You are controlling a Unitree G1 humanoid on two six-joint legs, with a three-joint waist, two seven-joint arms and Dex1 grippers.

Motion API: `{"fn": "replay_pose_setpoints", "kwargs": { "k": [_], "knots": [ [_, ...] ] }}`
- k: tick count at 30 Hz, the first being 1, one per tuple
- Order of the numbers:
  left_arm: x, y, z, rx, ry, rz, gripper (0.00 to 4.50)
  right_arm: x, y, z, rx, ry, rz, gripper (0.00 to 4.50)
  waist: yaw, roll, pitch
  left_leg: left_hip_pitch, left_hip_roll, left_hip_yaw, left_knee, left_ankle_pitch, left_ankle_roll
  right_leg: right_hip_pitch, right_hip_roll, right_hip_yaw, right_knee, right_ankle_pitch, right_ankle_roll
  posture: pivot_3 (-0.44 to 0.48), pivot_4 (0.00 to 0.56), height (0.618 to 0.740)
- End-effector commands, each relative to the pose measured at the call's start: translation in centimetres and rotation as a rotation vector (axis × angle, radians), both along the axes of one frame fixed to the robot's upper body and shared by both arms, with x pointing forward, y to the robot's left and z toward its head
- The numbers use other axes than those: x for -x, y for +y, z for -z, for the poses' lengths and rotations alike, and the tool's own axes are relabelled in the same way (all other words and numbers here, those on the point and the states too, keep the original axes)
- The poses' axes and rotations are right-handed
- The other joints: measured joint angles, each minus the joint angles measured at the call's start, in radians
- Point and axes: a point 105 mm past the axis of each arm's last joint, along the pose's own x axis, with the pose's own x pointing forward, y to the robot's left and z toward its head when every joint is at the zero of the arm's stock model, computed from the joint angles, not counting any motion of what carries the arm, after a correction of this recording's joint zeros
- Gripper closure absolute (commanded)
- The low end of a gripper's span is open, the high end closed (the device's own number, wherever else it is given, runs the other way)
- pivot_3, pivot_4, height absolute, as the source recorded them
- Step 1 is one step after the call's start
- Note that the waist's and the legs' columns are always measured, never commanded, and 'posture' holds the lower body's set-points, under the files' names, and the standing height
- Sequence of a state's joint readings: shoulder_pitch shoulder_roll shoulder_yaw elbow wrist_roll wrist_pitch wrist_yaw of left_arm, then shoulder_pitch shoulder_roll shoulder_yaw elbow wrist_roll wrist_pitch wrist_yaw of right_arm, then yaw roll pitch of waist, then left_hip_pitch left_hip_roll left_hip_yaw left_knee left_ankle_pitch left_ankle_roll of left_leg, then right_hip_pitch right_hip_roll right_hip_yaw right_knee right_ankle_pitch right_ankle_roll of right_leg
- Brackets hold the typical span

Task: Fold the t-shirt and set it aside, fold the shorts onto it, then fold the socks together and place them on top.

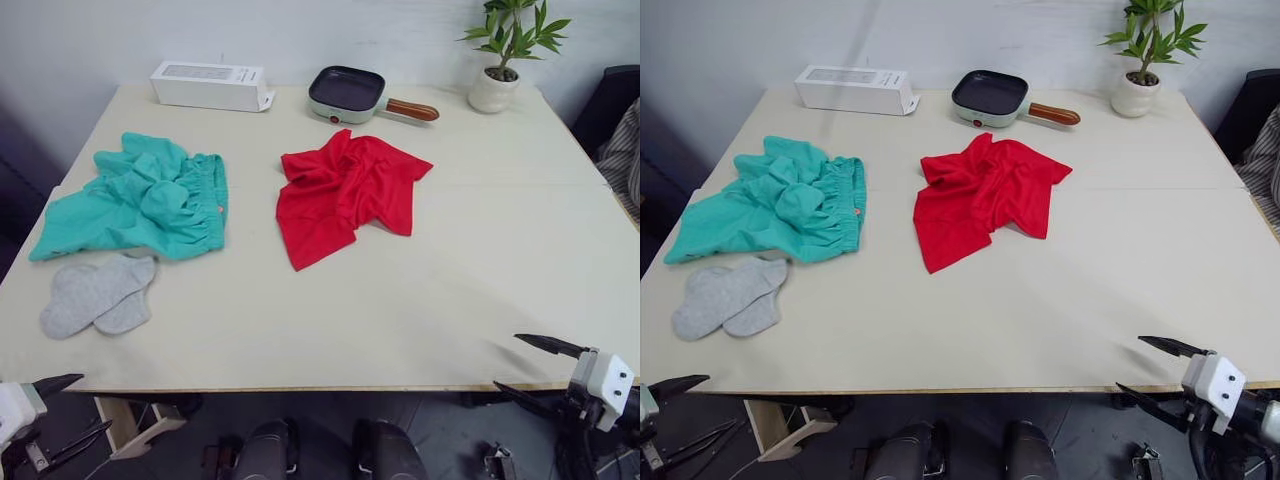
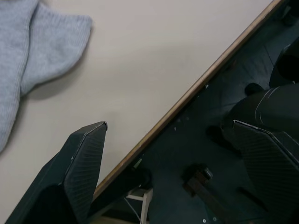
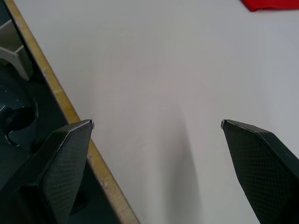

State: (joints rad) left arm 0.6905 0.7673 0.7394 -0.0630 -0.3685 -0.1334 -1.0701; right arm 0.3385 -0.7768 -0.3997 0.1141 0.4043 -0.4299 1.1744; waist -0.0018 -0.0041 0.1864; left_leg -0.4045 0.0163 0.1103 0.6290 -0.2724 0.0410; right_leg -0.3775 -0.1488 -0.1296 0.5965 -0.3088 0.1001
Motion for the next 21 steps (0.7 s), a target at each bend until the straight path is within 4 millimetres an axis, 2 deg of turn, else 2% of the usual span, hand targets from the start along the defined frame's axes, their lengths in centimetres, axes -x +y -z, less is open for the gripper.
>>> {"fn": "replay_pose_setpoints", "kwargs": {
  "k": [1, 4, 7, 12, 16, 17, 21],
  "knots": [
    [-0.6, -0.2, -1.5, 0.021, -0.043, -0.006, 0.00, -1.0, 0.6, -1.7, -0.037, -0.070, 0.005, 0.03, 0.000, 0.000, 0.000, 0.000, 0.000, 0.000, 0.000, 0.000, 0.000, 0.000, 0.000, 0.000, 0.000, 0.000, 0.000, 0.000, 0.150, 0.740],
    [-1.9, -2.1, -2.3, 0.115, -0.039, 0.045, 0.00, -2.4, 1.5, -2.9, -0.071, -0.110, -0.002, 0.03, 0.000, 0.000, 0.000, 0.000, 0.000, 0.000, 0.000, 0.000, 0.000, 0.000, 0.000, 0.000, 0.000, 0.000, 0.000, 0.000, 0.150, 0.740],
    [-4.9, -4.6, -3.8, 0.201, -0.040, 0.105, 0.00, -4.4, 2.9, -4.5, -0.102, -0.157, -0.017, 0.03, 0.002, 0.001, 0.000, 0.000, 0.000, 0.000, 0.001, 0.000, 0.000, 0.000, 0.000, 0.000, 0.002, 0.000, 0.000, 0.000, 0.150, 0.740],
    [-11.7, -9.9, -6.0, 0.179, -0.143, 0.215, 0.00, -9.1, 5.6, -5.5, -0.068, -0.166, 0.008, 0.03, 0.005, 0.004, 0.002, 0.001, -0.001, 0.000, 0.004, 0.003, 0.000, 0.001, 0.000, 0.000, 0.008, 0.002, 0.000, 0.000, 0.150, 0.740],
    [-15.4, -13.9, -5.4, 0.116, -0.132, 0.312, 0.00, -12.9, 7.5, -5.8, -0.004, -0.176, 0.036, 0.03, -0.003, 0.004, 0.002, 0.000, -0.002, 0.003, 0.005, 0.008, -0.007, -0.004, 0.000, 0.000, 0.016, 0.003, 0.002, 0.000, 0.150, 0.740],
    [-16.3, -14.8, -5.0, 0.087, -0.135, 0.343, 0.00, -13.8, 8.1, -5.9, 0.009, -0.175, 0.026, 0.03, -0.003, 0.004, 0.002, 0.000, -0.002, 0.005, 0.004, 0.011, -0.003, -0.005, 0.001, 0.000, 0.019, 0.004, 0.002, 0.000, 0.150, 0.740],
    [-19.8, -16.9, -3.4, -0.067, -0.155, 0.386, 0.00, -17.4, 9.3, -5.8, 0.101, -0.175, 0.054, 0.03, -0.004, 0.003, 0.003, -0.002, -0.002, 0.014, 0.004, 0.014, -0.003, -0.014, 0.009, 0.000, 0.028, 0.003, 0.003, 0.000, 0.150, 0.740]
  ]
}}
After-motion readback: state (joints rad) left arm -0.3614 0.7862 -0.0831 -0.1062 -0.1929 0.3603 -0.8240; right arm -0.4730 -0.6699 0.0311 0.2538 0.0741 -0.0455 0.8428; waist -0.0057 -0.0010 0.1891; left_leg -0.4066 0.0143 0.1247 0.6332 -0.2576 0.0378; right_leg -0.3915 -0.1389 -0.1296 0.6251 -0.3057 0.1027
